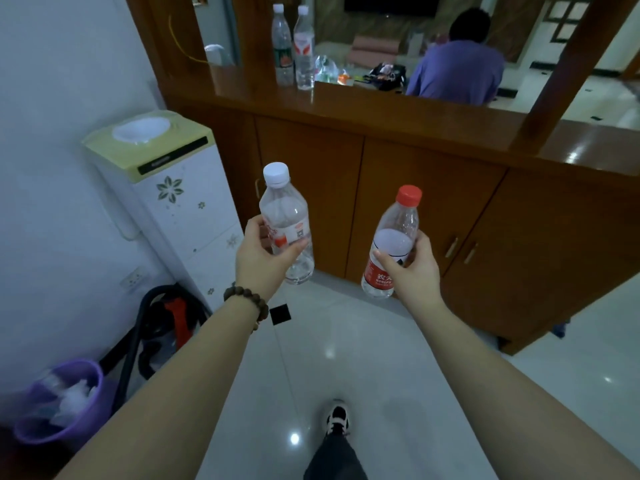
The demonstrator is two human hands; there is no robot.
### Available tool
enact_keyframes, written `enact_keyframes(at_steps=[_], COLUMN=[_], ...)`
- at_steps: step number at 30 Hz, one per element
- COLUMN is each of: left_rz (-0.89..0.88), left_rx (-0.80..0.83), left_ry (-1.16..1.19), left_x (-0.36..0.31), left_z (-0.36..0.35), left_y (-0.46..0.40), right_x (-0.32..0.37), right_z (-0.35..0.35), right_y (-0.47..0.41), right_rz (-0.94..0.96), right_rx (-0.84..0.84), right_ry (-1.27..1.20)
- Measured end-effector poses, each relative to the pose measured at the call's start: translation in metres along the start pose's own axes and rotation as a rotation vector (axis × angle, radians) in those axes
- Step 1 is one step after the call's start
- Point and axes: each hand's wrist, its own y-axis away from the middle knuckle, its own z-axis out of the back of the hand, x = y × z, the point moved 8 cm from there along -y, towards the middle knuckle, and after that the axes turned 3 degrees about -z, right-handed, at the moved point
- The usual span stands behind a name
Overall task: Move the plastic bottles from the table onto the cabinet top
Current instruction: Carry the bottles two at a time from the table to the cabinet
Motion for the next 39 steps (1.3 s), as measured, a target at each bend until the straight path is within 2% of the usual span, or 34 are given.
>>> enact_keyframes(at_steps=[10,24,39], left_rz=[-0.035,-0.181,-0.212], left_rx=[-0.031,-0.072,0.024], left_ry=[0.009,0.043,0.039], left_x=[-0.015,-0.056,-0.045], left_z=[-0.072,-0.122,-0.194], left_y=[-0.204,-0.405,-0.643], right_x=[0.028,0.095,0.132], right_z=[-0.035,-0.068,-0.145], right_y=[-0.203,-0.410,-0.622], right_rz=[0.041,0.146,0.177], right_rx=[0.031,-0.023,-0.081], right_ry=[0.021,-0.024,-0.045])
